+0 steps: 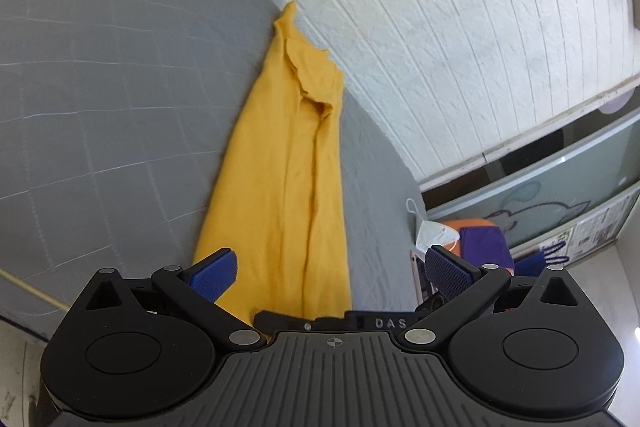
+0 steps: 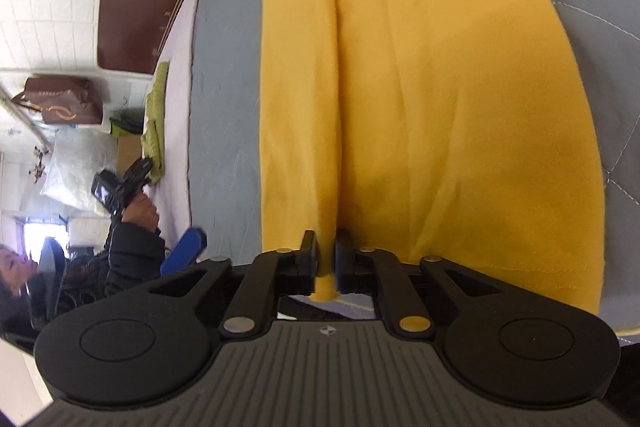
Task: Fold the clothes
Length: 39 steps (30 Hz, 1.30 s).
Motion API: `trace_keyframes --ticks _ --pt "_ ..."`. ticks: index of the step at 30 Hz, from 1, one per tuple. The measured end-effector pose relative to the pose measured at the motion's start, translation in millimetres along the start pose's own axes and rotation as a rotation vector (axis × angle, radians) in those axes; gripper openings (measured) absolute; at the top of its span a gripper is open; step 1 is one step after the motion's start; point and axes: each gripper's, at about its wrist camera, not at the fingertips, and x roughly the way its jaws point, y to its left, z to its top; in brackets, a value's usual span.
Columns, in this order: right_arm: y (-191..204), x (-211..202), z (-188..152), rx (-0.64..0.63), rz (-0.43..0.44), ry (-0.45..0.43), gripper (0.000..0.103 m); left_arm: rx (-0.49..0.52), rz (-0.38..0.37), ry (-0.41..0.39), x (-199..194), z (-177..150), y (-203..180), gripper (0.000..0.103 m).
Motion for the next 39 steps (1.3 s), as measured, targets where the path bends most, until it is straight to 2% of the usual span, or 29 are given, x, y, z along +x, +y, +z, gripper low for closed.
trace_keyframes --ticks 1,2,3,5,11,15,19,22,25,27,30,31,33,34,35,36,37,38,39 --pt "0 -4 -2 0.002 0.010 0.009 0.028 0.004 -0.001 0.007 4 1 -1 0.103" --pt "1 -11 -5 -0.005 0.015 0.015 0.046 0.008 -0.001 0.013 8 1 -3 0.103" --pt "1 -18 -7 -0.012 0.021 0.022 0.058 0.013 -0.001 0.020 12 2 -3 0.103" --pt "3 -34 -12 -0.038 0.024 0.017 0.066 0.029 0.004 0.035 19 1 -4 0.103" --pt "-6 -105 -7 -0.146 -0.073 -0.150 0.066 0.082 0.046 0.108 37 2 5 0.103" --pt "-37 -122 2 -0.085 -0.094 -0.132 0.069 0.060 0.084 0.131 28 8 22 0.103" --pt "-56 -116 4 -0.039 -0.061 -0.110 0.072 0.015 0.100 0.138 16 13 36 0.103" --pt "-48 -102 5 -0.044 -0.012 -0.088 0.094 -0.047 0.066 0.216 23 11 45 0.103" --pt "-43 -96 8 -0.067 -0.001 -0.066 0.100 -0.089 0.056 0.292 39 4 53 0.103" --pt "-40 -92 9 -0.066 0.000 -0.061 0.103 -0.095 0.067 0.299 45 1 56 0.103" --pt "-39 -89 11 -0.063 0.011 -0.063 0.103 -0.092 0.068 0.299 45 1 57 0.102" --pt "-39 -89 11 -0.061 0.016 -0.065 0.103 -0.092 0.074 0.299 44 2 58 0.098" --pt "-43 -89 11 -0.048 0.015 -0.068 0.099 -0.091 0.093 0.299 42 2 60 0.082" --pt "-45 -89 11 -0.040 0.013 -0.070 0.095 -0.093 0.107 0.303 41 2 62 0.066" --pt "-48 -88 11 -0.032 0.011 -0.071 0.084 -0.096 0.123 0.308 41 2 65 0.048" --pt "-50 -88 11 -0.024 0.008 -0.072 0.070 -0.096 0.136 0.314 42 1 67 0.041" --pt "-53 -88 11 -0.016 0.006 -0.074 0.063 -0.094 0.147 0.322 43 0 68 0.037" --pt "-56 -88 11 -0.008 0.004 -0.075 0.050 -0.089 0.156 0.325 44 0 69 0.024" --pt "-58 -87 11 0.001 0.001 -0.076 0.039 -0.083 0.163 0.325 44 0 69 0.019"
